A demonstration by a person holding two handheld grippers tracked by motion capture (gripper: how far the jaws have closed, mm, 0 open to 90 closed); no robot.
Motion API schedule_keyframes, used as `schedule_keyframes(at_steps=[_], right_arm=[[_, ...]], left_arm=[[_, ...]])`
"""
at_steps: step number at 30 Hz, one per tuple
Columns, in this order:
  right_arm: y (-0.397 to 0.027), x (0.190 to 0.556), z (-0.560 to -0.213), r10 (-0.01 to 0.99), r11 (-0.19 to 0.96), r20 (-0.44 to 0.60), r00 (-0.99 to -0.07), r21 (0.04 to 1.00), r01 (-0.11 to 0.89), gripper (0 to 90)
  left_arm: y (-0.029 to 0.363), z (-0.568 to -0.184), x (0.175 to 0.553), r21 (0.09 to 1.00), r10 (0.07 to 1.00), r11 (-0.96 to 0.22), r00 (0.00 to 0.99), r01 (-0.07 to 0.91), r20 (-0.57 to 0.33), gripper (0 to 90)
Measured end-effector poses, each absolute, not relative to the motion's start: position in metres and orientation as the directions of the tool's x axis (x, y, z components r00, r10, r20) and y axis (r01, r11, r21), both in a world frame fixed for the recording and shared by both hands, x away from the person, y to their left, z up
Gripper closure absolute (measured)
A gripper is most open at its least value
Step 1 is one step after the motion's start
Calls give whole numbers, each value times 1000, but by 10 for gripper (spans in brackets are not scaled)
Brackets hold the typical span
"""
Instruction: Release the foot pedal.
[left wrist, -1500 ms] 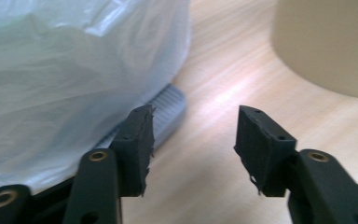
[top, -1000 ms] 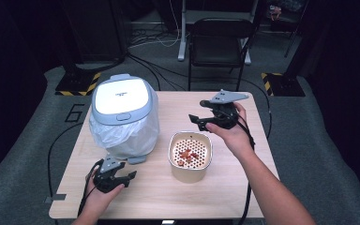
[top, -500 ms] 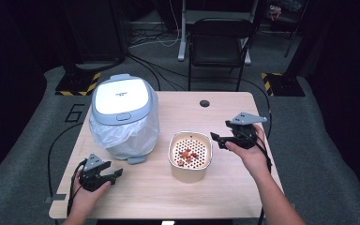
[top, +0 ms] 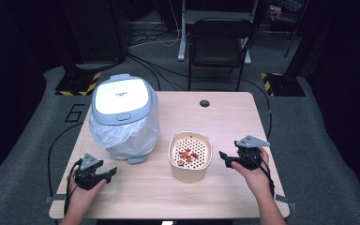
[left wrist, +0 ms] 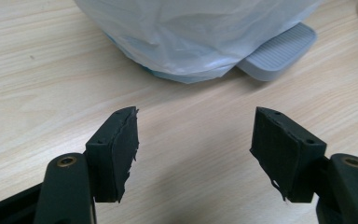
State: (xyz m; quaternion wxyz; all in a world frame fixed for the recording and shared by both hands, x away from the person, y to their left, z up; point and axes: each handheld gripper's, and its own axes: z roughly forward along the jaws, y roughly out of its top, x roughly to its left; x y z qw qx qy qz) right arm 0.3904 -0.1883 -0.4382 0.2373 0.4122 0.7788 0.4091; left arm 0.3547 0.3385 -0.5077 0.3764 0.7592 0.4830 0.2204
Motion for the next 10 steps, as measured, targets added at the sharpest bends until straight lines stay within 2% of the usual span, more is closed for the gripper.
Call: schedule_keyframes(at_steps=[7,10], right_arm=[[-204,385,-468,866,277,2,-500,831,482,244],[-208,383,-485,876,294,-19,-482,812,504,243]], left_arm=[[343,-512,358,801,910,-232,415,552,-23,287],[344,-514,360,801,916,-240,402,548,-1,279]])
